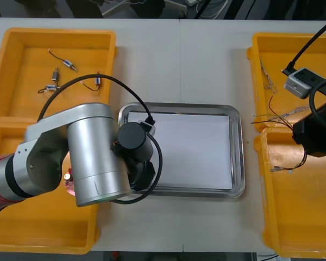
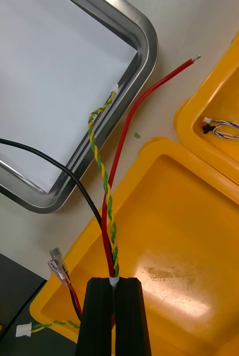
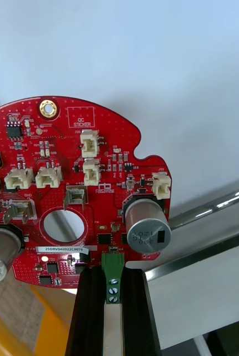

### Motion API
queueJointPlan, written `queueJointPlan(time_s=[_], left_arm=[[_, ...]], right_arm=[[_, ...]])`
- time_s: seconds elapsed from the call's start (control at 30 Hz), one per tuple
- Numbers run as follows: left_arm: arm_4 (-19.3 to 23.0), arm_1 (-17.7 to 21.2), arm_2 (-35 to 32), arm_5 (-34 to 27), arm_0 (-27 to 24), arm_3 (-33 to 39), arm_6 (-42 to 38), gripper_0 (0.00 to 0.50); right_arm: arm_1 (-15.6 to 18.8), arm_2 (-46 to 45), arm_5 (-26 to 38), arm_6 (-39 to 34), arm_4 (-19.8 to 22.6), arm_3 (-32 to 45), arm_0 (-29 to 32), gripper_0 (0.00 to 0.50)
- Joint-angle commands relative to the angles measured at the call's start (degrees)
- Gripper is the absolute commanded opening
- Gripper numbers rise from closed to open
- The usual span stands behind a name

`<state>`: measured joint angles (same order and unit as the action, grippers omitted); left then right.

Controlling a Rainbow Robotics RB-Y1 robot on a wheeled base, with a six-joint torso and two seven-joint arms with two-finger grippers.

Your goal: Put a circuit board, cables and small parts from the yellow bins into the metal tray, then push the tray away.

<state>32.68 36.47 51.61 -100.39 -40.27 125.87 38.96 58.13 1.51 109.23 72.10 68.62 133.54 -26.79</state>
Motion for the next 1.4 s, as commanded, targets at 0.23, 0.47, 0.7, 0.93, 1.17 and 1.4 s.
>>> queueJointPlan(time_s=[0.23, 0.47, 0.7, 0.93, 1.17, 1.4], left_arm=[[-5.53, -4.21, 7.19, 7.58, -2.18, -6.78, -6.26, 0.000], [-5.61, -4.47, 8.33, 9.43, -2.18, -7.92, -7.58, 0.000], [-5.26, -4.47, 8.95, 11.27, -2.18, -10.03, -7.85, 0.000], [-5.26, -4.47, 8.95, 11.71, -2.18, -10.30, -8.37, 0.000], [-5.44, -4.39, 8.95, 11.71, -2.18, -10.12, -9.34, 0.317], [-5.70, -4.12, 8.95, 11.80, -2.18, -9.68, -10.66, 0.500]], right_arm=[[-0.56, 0.08, 0.77, 1.03, -0.86, 1.11, -1.51, 0.000], [-0.65, 0.08, 0.77, 1.12, -0.95, 1.11, -1.60, 0.000], [-0.65, 0.08, 0.77, 1.29, -1.04, 1.11, -1.60, 0.000], [-0.65, 0.16, 0.77, 1.29, -1.12, 1.11, -1.60, 0.000], [-0.56, 0.08, 0.77, 1.29, -1.12, 1.11, -1.60, 0.000], [-0.65, 0.08, 0.77, 1.20, -1.04, 1.11, -1.51, 0.000]])
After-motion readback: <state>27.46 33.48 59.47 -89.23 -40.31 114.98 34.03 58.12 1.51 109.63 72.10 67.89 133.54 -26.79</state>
